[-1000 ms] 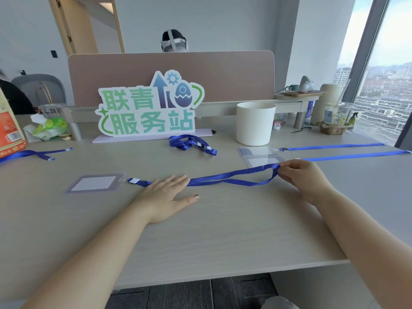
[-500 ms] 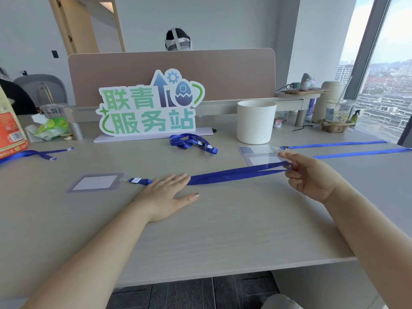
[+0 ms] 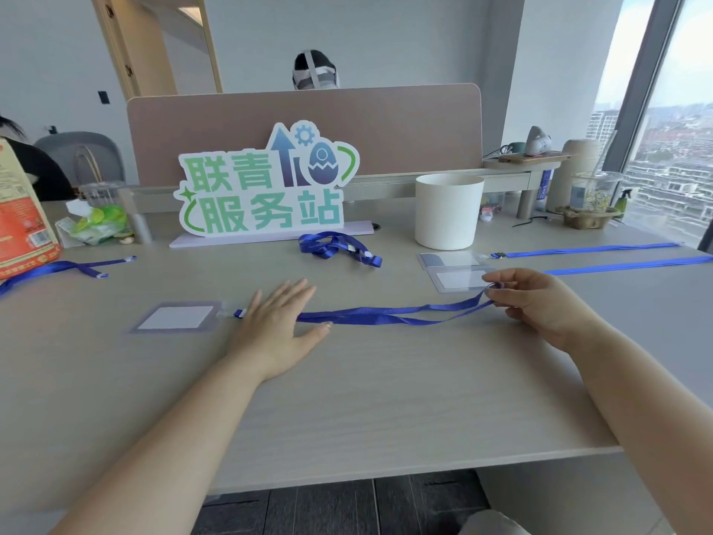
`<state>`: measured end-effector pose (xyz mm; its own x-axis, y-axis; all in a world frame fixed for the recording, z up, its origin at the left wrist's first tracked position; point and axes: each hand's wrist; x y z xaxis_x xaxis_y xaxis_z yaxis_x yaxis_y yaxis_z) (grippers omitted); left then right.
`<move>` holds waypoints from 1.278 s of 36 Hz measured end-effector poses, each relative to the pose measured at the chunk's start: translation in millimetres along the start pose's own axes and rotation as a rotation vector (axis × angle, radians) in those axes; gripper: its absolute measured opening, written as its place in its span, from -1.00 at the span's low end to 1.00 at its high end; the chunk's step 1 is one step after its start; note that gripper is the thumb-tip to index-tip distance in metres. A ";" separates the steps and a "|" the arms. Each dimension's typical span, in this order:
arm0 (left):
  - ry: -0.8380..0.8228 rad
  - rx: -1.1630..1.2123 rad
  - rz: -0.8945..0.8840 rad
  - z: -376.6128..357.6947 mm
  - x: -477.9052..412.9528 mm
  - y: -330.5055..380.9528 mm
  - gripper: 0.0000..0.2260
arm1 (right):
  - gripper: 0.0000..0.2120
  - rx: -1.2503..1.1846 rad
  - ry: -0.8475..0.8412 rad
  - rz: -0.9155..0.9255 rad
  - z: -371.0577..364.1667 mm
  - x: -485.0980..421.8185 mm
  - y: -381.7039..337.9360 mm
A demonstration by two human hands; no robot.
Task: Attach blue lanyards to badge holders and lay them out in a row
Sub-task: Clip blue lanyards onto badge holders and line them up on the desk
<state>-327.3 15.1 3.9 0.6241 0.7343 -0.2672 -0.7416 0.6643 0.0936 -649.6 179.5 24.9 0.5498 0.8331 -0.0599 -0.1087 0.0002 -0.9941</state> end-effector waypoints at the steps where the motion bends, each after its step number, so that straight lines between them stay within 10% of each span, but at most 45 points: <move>1: 0.031 -0.029 0.036 0.7 -0.6 -3.8 -0.36 | -0.78 -0.019 0.020 0.000 0.5 -0.2 -0.3; 10: -0.172 -0.068 0.350 -0.3 -2.3 -28.5 -0.40 | -0.82 -0.326 0.009 -0.070 11.6 -1.3 -2.7; 38: -0.169 -0.114 0.399 6.6 4.5 -20.3 -0.38 | -0.93 0.049 0.329 0.008 16.7 -6.1 3.0; 46: -0.137 -0.037 0.400 8.1 3.7 -25.5 -0.56 | -0.94 0.495 0.399 0.039 20.1 -15.0 13.8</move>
<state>-304.1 2.0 8.3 0.3105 0.9466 -0.0870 -0.9388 0.3197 0.1285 -675.9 178.1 13.9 0.7935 0.5677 -0.2191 -0.4521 0.3090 -0.8367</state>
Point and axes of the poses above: each hand's wrist, its own x-axis away from the middle knuckle, its own z-axis out of the back of the hand, y = z × x, and after that the axes turned 4 degrees about -x, right-handed
